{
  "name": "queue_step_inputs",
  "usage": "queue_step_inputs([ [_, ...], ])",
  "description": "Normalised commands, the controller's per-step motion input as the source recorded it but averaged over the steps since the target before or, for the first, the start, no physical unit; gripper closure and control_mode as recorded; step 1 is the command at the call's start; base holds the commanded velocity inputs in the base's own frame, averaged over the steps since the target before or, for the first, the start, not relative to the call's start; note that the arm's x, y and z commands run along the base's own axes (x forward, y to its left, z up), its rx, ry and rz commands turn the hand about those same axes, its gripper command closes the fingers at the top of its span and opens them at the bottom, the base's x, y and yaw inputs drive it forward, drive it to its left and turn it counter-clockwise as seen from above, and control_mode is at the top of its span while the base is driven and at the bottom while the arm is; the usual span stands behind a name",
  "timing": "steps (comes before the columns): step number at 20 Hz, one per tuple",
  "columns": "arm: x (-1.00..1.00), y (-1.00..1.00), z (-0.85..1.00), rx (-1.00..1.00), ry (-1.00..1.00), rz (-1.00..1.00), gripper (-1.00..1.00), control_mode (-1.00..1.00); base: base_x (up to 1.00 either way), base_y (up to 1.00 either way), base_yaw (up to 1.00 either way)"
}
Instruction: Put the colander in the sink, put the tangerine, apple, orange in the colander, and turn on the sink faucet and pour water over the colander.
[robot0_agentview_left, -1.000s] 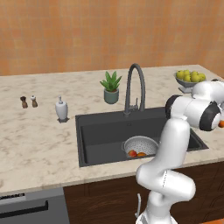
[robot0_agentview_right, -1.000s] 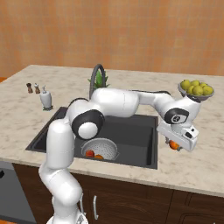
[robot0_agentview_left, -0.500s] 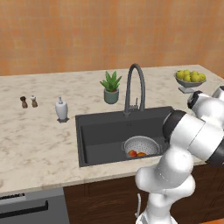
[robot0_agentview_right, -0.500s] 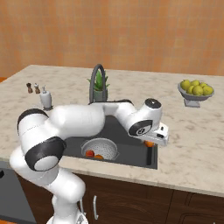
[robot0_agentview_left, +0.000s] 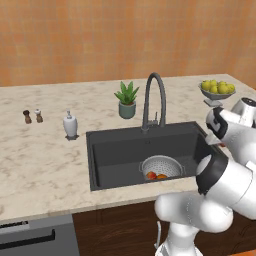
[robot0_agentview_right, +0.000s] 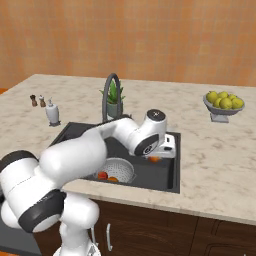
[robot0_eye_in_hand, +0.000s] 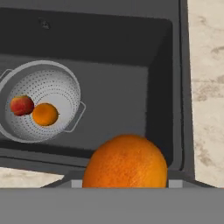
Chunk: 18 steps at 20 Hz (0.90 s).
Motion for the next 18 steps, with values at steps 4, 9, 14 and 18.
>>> queue_step_inputs([
  [4, 0.0, 0.33, 0.0, 0.0, 0.0, 0.28, 1.0, -1.0, 0.0, 0.0, 0.0],
  [9, 0.16, 0.45, 0.0, 0.0, 0.0, 0.23, 1.0, -1.0, 0.0, 0.0, 0.0],
  [14, 0.23, 0.36, -0.16, 0.03, 0.01, 0.23, 1.0, -1.0, 0.0, 0.0, 0.0],
  [18, 0.12, 0.26, -0.25, 0.13, 0.0, 0.31, 1.0, -1.0, 0.0, 0.0, 0.0],
])
